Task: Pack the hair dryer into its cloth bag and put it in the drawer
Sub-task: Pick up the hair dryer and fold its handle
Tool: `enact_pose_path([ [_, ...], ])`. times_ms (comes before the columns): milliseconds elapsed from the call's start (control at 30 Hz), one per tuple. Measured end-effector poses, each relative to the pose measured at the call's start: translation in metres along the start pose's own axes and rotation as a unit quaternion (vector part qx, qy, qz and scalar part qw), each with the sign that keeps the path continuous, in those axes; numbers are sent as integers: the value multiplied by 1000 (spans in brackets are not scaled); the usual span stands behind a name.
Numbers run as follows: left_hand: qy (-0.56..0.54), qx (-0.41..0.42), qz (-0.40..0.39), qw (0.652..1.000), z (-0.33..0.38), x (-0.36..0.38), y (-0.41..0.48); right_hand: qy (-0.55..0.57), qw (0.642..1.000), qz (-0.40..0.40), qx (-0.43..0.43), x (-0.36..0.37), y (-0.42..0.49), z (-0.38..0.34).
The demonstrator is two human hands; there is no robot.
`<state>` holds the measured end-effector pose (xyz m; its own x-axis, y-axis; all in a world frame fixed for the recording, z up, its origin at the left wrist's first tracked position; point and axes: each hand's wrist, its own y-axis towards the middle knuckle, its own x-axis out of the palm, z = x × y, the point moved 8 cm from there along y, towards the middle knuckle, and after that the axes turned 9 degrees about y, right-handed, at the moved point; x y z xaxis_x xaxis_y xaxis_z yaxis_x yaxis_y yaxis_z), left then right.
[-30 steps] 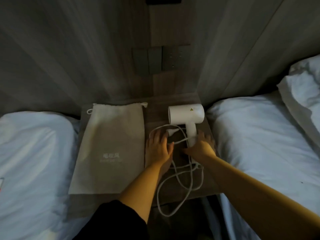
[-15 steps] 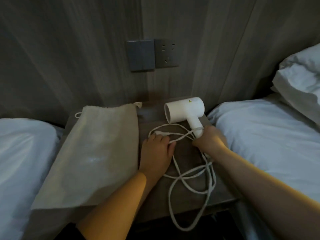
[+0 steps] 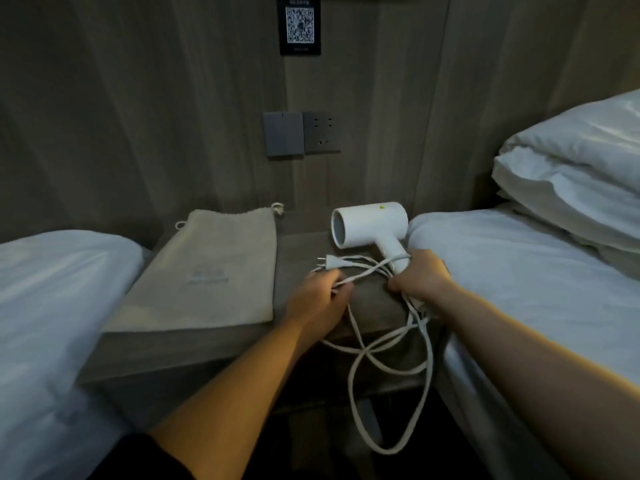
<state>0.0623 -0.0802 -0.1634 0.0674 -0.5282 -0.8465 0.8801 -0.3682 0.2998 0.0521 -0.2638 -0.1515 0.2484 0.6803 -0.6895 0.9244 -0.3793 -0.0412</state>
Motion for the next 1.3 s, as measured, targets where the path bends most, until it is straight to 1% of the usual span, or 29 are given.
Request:
enact_pose_path([
  [67,-145,-68,-28,987,6,-7,-21,-15,1000,-10,-20,-15,-28,6],
  [133,-264,-156,4,952,3,-20,-35,-34,998,-20,-49,-36,-55,6],
  [167,-303,-193,26,933,1,-28,-40,-49,996,-26,-67,-47,-68,4],
  [233,-363,-236,51,900,5,-46,-51,-90,989,-44,-109,-66,-92,0],
  [267,-407,-247,41,879,12,-52,-54,-113,983,-55,-131,-73,-103,-3],
  [300,-456,-253,9,853,20,-53,-57,-133,977,-66,-151,-78,-115,-5],
  [367,-522,-252,-92,810,41,-51,-70,-167,965,-91,-182,-82,-135,-9],
  [400,-510,-239,-145,813,51,-51,-79,-179,958,-101,-197,-82,-144,-11],
  [467,-408,-191,-226,864,61,-47,-95,-196,949,-104,-226,-80,-159,-13],
  [500,-373,-176,-232,881,62,-47,-100,-196,946,-98,-239,-79,-164,-14],
  [533,-364,-173,-219,888,62,-48,-104,-188,946,-93,-247,-79,-169,-16],
  [567,-370,-173,-198,891,60,-50,-106,-172,949,-96,-246,-79,-172,-15],
  [600,-380,-169,-177,892,59,-52,-109,-139,956,-120,-230,-77,-175,-13],
  [633,-382,-163,-158,896,58,-55,-112,-82,962,-176,-194,-72,-178,-6],
  [667,-378,-157,-145,901,56,-58,-116,2,954,-262,-144,-64,-184,1],
  [700,-370,-147,-135,907,54,-59,-120,102,928,-346,-88,-56,-191,8],
  [733,-363,-141,-125,913,50,-61,-125,199,894,-400,-34,-51,-197,14],
  [767,-361,-138,-114,915,46,-62,-130,278,865,-417,15,-48,-198,20],
  [800,-361,-140,-106,916,40,-62,-135,336,850,-400,57,-45,-193,28],
  [833,-368,-144,-101,913,33,-60,-139,382,845,-362,93,-42,-186,38],
  [900,-397,-157,-93,900,19,-57,-149,434,842,-295,126,-32,-174,55],
  [933,-409,-163,-86,894,13,-56,-153,430,856,-260,118,-28,-167,63],
  [967,-420,-169,-75,888,6,-56,-158,406,882,-215,107,-26,-159,71],
  [1000,-432,-174,-61,883,0,-56,-162,373,909,-158,97,-27,-151,80],
  [1033,-441,-180,-45,878,-6,-56,-167,351,927,-98,91,-30,-145,87],
  [1100,-458,-200,-11,866,-17,-54,-174,360,928,-13,92,-35,-138,96],
  [1167,-462,-220,27,859,-27,-53,-179,344,934,3,101,-30,-137,101],
  [1233,-447,-229,67,862,-33,-54,-182,305,944,-30,122,-20,-137,104],
  [1300,-435,-230,94,866,-37,-52,-184,172,977,-56,109,-21,-137,105],
])
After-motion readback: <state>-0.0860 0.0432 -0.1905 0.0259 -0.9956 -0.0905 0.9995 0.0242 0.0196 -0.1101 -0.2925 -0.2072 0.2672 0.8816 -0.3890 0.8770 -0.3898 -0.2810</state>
